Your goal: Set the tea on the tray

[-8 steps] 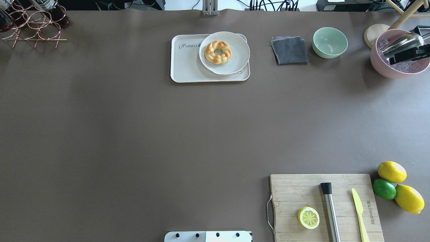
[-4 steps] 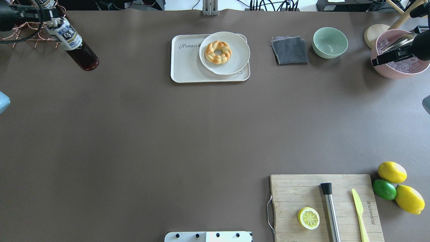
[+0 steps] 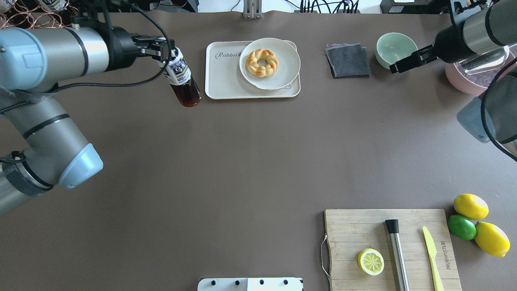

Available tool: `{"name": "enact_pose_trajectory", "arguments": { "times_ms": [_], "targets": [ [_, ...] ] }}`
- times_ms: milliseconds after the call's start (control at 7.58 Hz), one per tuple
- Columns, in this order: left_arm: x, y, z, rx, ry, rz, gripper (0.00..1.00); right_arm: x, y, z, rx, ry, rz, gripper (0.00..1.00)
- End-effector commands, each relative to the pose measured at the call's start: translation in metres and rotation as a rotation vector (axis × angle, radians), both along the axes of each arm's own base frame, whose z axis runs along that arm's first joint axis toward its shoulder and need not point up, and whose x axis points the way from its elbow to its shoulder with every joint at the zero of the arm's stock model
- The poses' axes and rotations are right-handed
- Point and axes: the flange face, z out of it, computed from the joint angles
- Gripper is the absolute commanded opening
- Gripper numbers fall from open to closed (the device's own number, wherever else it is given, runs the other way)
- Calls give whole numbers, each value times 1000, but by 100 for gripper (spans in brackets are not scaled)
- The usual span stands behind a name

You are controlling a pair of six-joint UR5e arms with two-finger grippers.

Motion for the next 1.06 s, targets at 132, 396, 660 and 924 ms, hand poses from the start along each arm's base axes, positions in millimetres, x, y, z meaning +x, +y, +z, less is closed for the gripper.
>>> {"name": "enact_pose_trajectory", "arguments": {
  "times_ms": [132, 396, 660, 924],
  "targets": [
    [152, 97, -91, 30, -53, -21, 0, -40, 5, -69, 101, -54, -54, 97],
    [179, 118, -100, 22, -108, -40, 0, -52, 8, -75, 111, -53, -56, 98],
    [196, 135, -95, 26, -128, -40, 0, -54, 9, -76, 114, -54, -57, 98],
    [204, 147, -96, 31, -121, -27, 0, -56, 10, -75, 112, -53, -60, 98]
  ]
}}
